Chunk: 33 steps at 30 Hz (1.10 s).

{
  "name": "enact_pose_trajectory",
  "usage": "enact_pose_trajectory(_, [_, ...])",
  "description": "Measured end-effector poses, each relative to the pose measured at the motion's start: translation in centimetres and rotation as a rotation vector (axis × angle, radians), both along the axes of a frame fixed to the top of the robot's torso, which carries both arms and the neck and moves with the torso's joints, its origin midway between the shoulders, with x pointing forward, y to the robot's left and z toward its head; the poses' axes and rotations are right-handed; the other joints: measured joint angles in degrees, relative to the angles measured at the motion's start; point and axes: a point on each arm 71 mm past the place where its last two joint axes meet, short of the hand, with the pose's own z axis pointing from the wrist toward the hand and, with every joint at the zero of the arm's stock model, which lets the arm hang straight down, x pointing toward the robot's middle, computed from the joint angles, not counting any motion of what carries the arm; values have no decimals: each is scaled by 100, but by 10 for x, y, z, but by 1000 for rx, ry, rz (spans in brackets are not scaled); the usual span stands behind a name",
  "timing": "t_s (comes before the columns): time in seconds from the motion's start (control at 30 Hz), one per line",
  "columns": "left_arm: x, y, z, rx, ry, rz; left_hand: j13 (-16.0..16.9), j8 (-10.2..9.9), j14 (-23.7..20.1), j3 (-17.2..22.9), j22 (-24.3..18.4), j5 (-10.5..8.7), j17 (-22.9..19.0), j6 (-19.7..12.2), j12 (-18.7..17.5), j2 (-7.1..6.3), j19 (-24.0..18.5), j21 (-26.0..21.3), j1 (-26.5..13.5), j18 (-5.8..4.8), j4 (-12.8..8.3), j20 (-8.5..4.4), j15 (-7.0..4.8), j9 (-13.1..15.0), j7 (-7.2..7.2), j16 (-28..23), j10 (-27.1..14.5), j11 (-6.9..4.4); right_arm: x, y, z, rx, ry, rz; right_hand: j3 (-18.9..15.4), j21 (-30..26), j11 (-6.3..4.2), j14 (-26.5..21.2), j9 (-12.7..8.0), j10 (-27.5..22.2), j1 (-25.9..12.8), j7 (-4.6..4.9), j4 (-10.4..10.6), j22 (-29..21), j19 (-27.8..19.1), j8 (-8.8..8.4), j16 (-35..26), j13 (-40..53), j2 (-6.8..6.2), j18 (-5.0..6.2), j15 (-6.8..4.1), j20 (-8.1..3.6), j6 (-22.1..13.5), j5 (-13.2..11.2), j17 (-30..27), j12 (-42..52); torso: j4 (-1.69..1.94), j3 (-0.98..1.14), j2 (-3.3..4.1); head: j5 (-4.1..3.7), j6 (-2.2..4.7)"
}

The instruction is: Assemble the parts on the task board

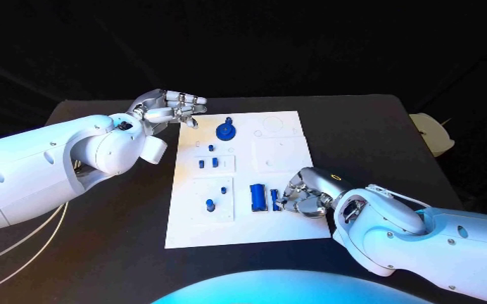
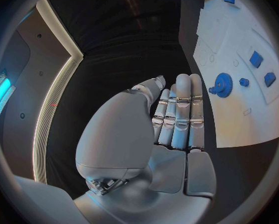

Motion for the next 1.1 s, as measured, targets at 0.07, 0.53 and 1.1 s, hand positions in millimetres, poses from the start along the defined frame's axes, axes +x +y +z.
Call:
enact_pose_trajectory(0.07, [0, 0, 0, 0, 0, 0, 0, 0, 0, 0, 0, 0, 0, 0, 0, 5, 0, 0, -5, 0, 0, 0, 0, 0, 0, 0, 0, 0, 4, -2, 7, 16, -22, -9, -43, -223, 0, 0, -3, 0, 0, 35, -2, 0, 0, -24, -77, 0, 0, 0, 0, 0, -116, 24, 0, -136, 2, -4, -2, -10, 16])
enact_pose_trajectory(0.53, [5, -5, -8, -16, 23, 11, 0, 23, -7, 0, -6, 0, -12, 0, 42, 5, 0, 0, -5, 0, 0, 0, 7, 0, 0, -34, -20, 20, 85, -30, 44, 428, -105, -108, 203, -4330, 414, -653, -26, -1893, 746, 460, -440, -120, -1481, -309, -2540, -1871, 100, 703, 332, 287, -1045, -115, -2580, -4116, 52, -86, -116, -107, 341])
enact_pose_trajectory(1.1, [37, -7, -32, -126, 19, 194, -175, 33, -990, 139, -1604, 0, -1250, -64, -433, 94, -1044, -2659, -280, 0, 290, 704, 417, -33, -39, -3246, 15, 140, 194, -64, 38, 766, -82, -287, 666, -8025, 1018, -2242, -1143, -2504, 932, 865, -711, -2992, -3039, -1049, -7164, -5591, -77, 806, 1053, 1083, -1165, -1102, -5751, -6560, 125, -177, -438, -128, 1109])
